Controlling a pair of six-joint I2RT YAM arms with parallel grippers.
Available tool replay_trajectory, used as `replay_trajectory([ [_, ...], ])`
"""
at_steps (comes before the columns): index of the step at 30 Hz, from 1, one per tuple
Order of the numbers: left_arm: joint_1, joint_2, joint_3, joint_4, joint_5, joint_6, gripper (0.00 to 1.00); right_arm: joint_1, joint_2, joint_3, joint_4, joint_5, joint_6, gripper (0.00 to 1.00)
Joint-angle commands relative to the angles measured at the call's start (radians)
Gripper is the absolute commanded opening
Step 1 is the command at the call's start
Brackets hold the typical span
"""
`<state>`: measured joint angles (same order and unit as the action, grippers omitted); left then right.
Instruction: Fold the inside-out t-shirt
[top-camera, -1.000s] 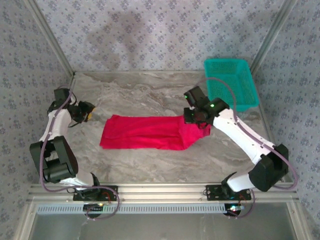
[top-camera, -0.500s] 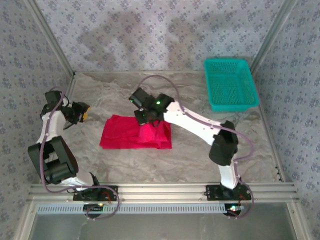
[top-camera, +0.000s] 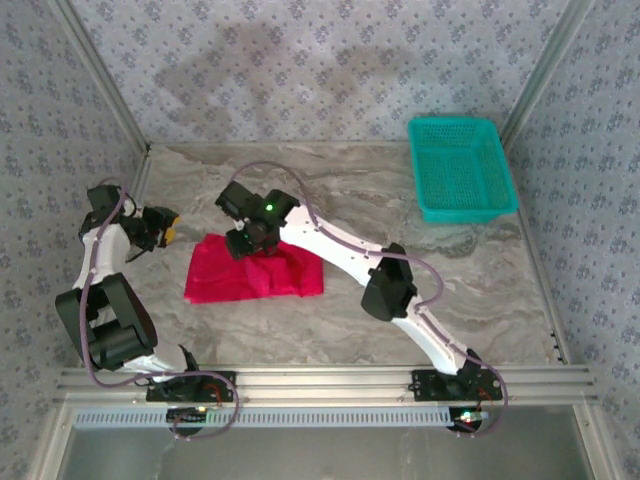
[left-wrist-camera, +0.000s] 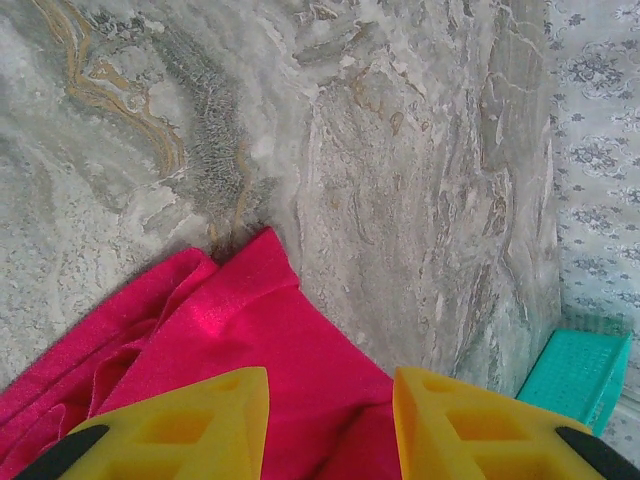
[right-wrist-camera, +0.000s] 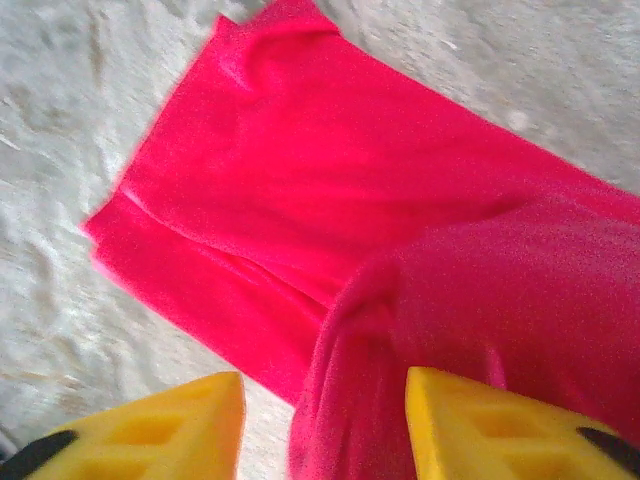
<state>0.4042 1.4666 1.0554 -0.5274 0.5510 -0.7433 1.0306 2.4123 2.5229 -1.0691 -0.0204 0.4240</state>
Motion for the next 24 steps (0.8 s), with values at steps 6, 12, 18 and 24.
replay_trajectory([
  [6,0.008,-0.027,-0.035,0.016,0.018,-0.004,0.38,0.007,-0.265,-0.175,0.001,-0.016,-0.023,0.58],
  [12,-0.064,-0.017,-0.073,0.052,0.007,-0.019,0.39,-0.134,-0.499,-0.704,0.289,-0.061,0.062,0.40],
  [18,-0.186,0.097,-0.072,0.089,-0.036,-0.029,0.39,-0.220,-0.445,-0.863,0.446,-0.176,0.093,0.18],
  [24,-0.298,0.241,-0.026,0.149,-0.050,-0.060,0.38,-0.245,-0.276,-0.883,0.433,-0.194,0.156,0.15],
])
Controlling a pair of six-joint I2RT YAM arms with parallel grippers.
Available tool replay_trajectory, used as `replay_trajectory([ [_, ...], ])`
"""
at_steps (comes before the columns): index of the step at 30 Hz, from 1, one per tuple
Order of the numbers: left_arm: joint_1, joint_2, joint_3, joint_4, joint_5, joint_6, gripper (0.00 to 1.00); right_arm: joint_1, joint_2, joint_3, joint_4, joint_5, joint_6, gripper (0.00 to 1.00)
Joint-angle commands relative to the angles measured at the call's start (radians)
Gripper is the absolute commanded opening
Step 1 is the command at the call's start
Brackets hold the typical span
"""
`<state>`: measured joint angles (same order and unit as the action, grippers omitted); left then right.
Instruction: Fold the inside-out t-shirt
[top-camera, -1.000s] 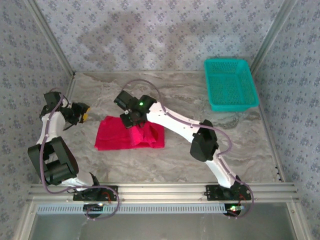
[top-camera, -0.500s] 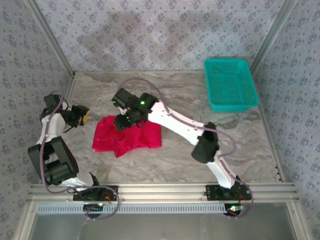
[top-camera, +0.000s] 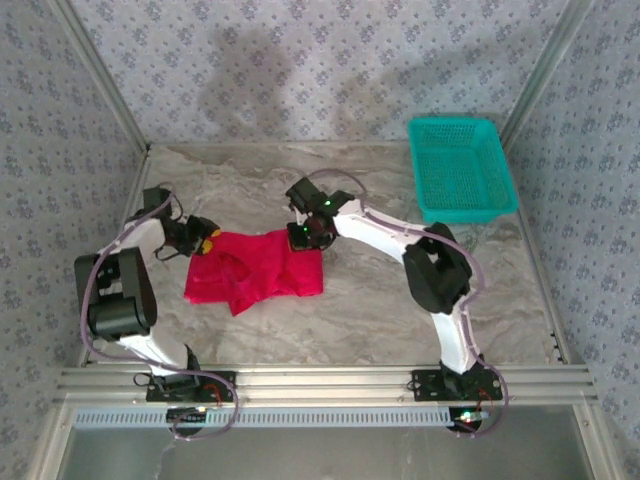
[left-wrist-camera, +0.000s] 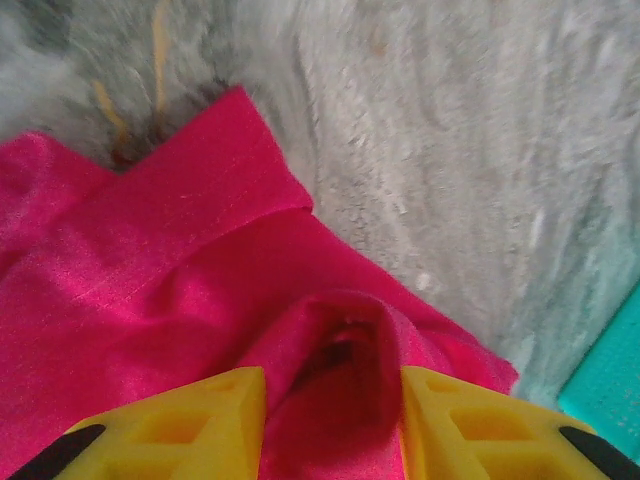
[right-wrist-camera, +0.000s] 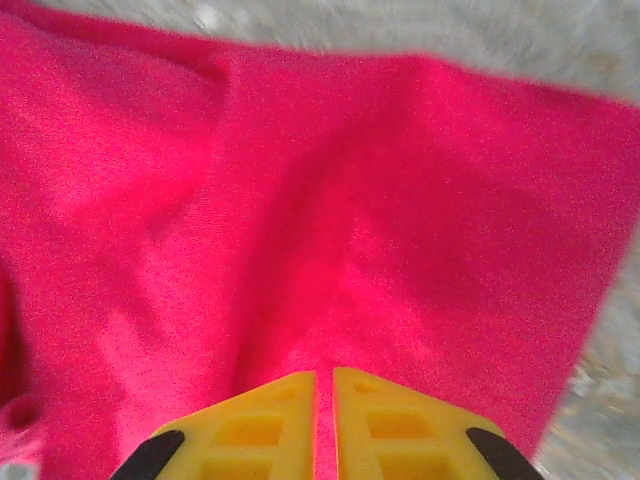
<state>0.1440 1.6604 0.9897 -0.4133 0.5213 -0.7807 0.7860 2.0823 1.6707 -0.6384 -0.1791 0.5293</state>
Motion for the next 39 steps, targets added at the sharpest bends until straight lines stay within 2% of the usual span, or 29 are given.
replay_trajectory([
  [1,-0.055,0.072,0.053,0.034,-0.028,-0.021,0.37,-0.003,0.061,-0.051,0.002,-0.028,0.061,0.15],
  [3,-0.083,0.134,0.090,0.033,-0.034,-0.017,0.29,-0.013,0.056,-0.112,0.015,-0.022,0.081,0.15],
  [7,-0.095,0.209,0.191,-0.011,-0.058,-0.005,0.00,0.004,-0.028,-0.272,0.032,0.003,0.084,0.16],
  [12,-0.104,0.278,0.425,-0.138,-0.101,0.032,0.00,0.095,-0.152,-0.453,0.023,0.056,0.124,0.16],
  [16,-0.160,0.385,0.601,-0.201,-0.057,0.063,0.00,0.177,-0.212,-0.441,0.002,0.057,0.159,0.20],
  [17,-0.171,0.411,0.637,-0.224,-0.039,0.078,0.07,0.185,-0.223,-0.417,-0.014,0.073,0.155,0.21],
  [19,-0.193,0.448,0.698,-0.309,-0.047,0.119,0.29,0.184,-0.243,-0.366,-0.034,0.102,0.130,0.26],
  [21,-0.187,0.426,0.694,-0.348,-0.108,0.135,0.36,0.163,-0.255,-0.337,-0.018,0.115,0.111,0.29],
  [26,-0.142,0.255,0.563,-0.387,-0.269,0.151,0.40,0.065,-0.207,-0.253,0.032,0.063,0.020,0.30],
  [28,-0.133,0.188,0.493,-0.398,-0.292,0.162,0.40,0.034,-0.156,-0.212,0.074,0.029,-0.011,0.30],
  [31,-0.129,0.098,0.345,-0.363,-0.276,0.157,0.40,-0.012,-0.050,-0.139,0.069,-0.024,-0.032,0.29],
  [34,-0.129,0.050,0.186,-0.248,-0.178,0.126,0.40,-0.041,0.016,-0.131,0.052,-0.053,-0.003,0.28],
  [36,-0.134,0.065,0.119,-0.180,-0.155,0.112,0.40,-0.035,0.000,-0.203,0.072,-0.063,0.024,0.27],
  [39,-0.146,0.141,0.134,-0.157,-0.143,0.117,0.39,0.017,-0.080,-0.353,0.094,-0.031,0.061,0.27],
])
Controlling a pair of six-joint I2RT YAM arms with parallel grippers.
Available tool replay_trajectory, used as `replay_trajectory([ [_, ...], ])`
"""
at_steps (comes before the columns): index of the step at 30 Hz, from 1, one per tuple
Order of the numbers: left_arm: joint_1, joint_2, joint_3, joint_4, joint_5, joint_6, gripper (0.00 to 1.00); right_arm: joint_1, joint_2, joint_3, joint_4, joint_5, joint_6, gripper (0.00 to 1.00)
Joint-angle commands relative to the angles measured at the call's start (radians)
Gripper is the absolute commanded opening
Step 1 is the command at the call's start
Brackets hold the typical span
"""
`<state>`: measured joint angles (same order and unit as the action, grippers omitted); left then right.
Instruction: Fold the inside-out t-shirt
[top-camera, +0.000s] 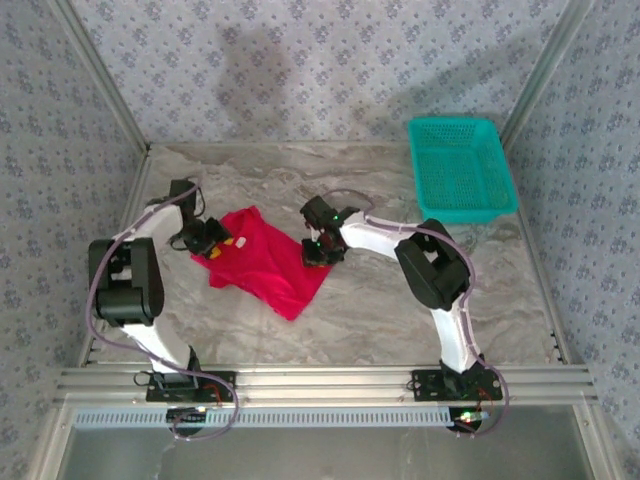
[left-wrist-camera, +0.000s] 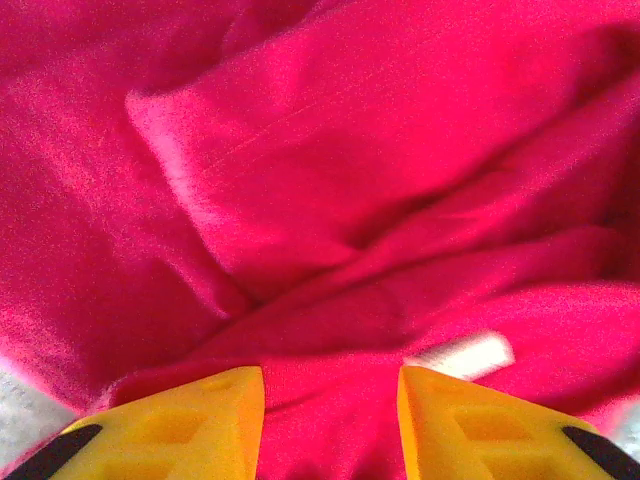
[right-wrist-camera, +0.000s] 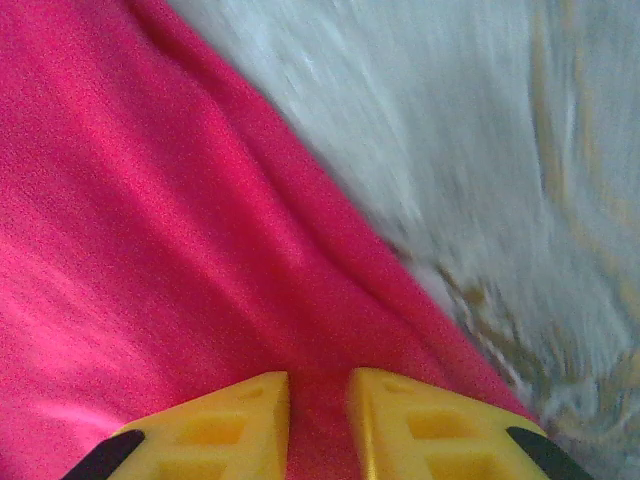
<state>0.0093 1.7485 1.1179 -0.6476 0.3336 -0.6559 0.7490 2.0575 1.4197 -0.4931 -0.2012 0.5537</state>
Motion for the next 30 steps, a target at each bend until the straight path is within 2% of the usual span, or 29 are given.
replay_trajectory([
  [1,-0.024,0.079,0.026,0.083,0.045,-0.007,0.39,0.076,-0.085,-0.148,-0.049,0.005,0.052,0.27],
  [5,-0.100,0.164,0.151,0.085,0.057,0.004,0.39,0.204,-0.233,-0.295,-0.044,0.070,0.120,0.27],
  [7,-0.140,0.211,0.242,0.069,0.093,0.027,0.38,0.268,-0.293,-0.301,-0.057,0.109,0.109,0.27],
  [10,-0.167,0.236,0.367,0.008,0.131,0.084,0.37,0.287,-0.347,-0.253,-0.099,0.195,0.042,0.30],
  [11,-0.166,0.230,0.391,-0.013,0.129,0.097,0.37,0.279,-0.358,-0.238,-0.103,0.203,0.034,0.34],
  [15,-0.140,0.149,0.397,-0.092,0.076,0.125,0.37,0.155,-0.326,-0.136,-0.045,0.229,-0.058,0.62],
  [16,-0.129,0.124,0.374,-0.099,0.074,0.124,0.38,0.116,-0.298,-0.099,-0.028,0.220,-0.086,0.65],
  [19,-0.110,0.063,0.281,-0.101,0.078,0.122,0.40,0.024,-0.193,0.013,-0.012,0.161,-0.120,0.67],
  [22,-0.097,0.013,0.169,-0.069,0.076,0.119,0.43,-0.027,-0.086,0.125,-0.036,0.108,-0.135,0.68],
  [30,-0.060,0.038,0.026,0.014,0.110,0.121,0.45,-0.037,0.059,0.295,-0.104,0.071,-0.182,0.69],
])
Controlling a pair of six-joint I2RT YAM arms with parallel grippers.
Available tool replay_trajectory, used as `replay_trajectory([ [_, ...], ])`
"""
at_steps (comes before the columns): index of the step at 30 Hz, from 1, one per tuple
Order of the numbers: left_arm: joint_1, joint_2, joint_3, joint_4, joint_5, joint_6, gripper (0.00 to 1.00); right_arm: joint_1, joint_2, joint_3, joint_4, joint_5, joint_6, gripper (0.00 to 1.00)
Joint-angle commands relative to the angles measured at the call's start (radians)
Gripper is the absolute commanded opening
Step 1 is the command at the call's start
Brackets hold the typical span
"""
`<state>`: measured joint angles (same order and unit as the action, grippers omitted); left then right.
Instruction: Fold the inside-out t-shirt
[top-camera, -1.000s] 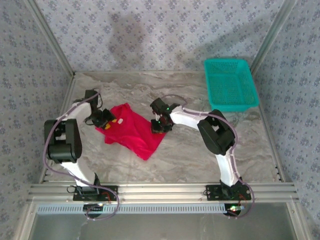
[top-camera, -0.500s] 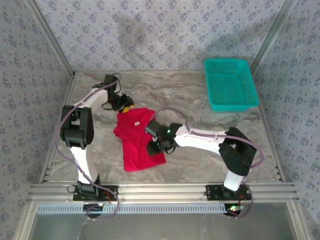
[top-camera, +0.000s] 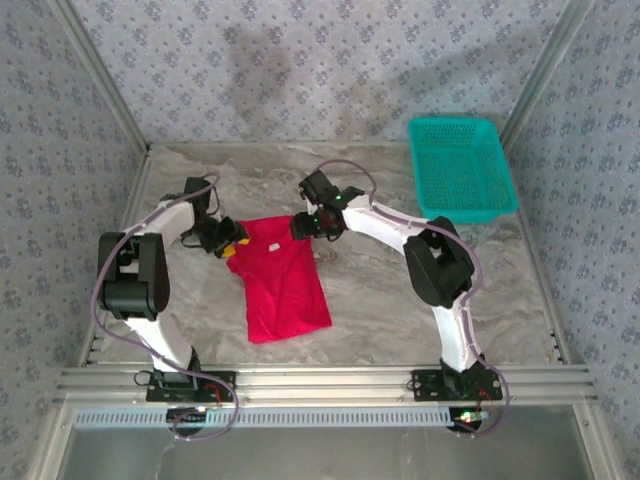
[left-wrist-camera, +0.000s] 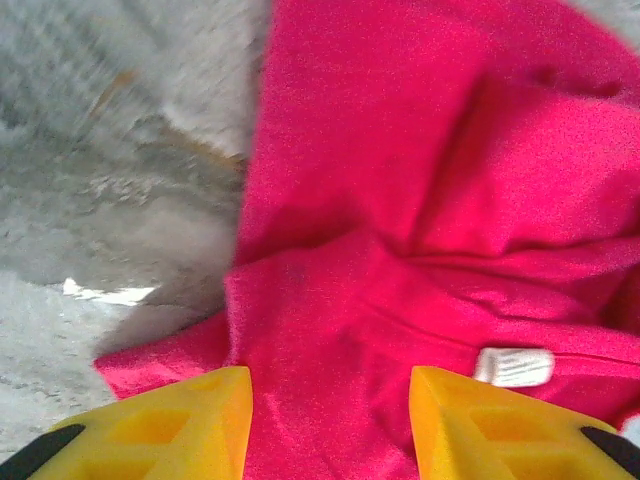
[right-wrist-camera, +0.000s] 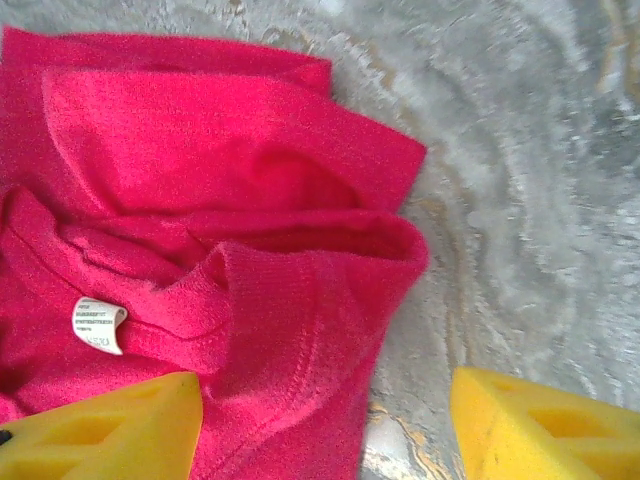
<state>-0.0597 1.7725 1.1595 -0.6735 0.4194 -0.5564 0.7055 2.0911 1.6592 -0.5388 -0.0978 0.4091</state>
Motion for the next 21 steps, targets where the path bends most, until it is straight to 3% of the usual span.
replay_trajectory([
  [1,0.010,0.023,-0.022,0.051,0.028,0.020,0.45,0.005,0.037,0.063,-0.058,-0.038,-0.035,0.69],
  [7,0.009,0.068,-0.038,0.089,0.030,0.010,0.43,0.005,0.092,0.097,-0.053,-0.063,-0.026,0.67],
  [9,0.010,0.075,-0.042,0.101,0.030,0.005,0.37,0.002,0.101,0.101,-0.045,-0.071,-0.024,0.62],
  [11,0.009,0.077,-0.046,0.115,0.046,-0.007,0.22,-0.001,0.103,0.105,-0.039,-0.083,-0.020,0.53],
  [14,0.009,0.065,-0.043,0.124,0.075,-0.029,0.00,-0.004,0.095,0.112,-0.045,-0.089,-0.018,0.26],
  [17,0.009,0.023,-0.018,0.085,0.085,-0.050,0.00,-0.005,0.061,0.106,-0.051,-0.087,-0.021,0.06],
  [21,0.005,-0.067,0.034,0.002,0.047,-0.058,0.00,0.002,0.003,0.094,-0.058,-0.079,-0.031,0.00],
])
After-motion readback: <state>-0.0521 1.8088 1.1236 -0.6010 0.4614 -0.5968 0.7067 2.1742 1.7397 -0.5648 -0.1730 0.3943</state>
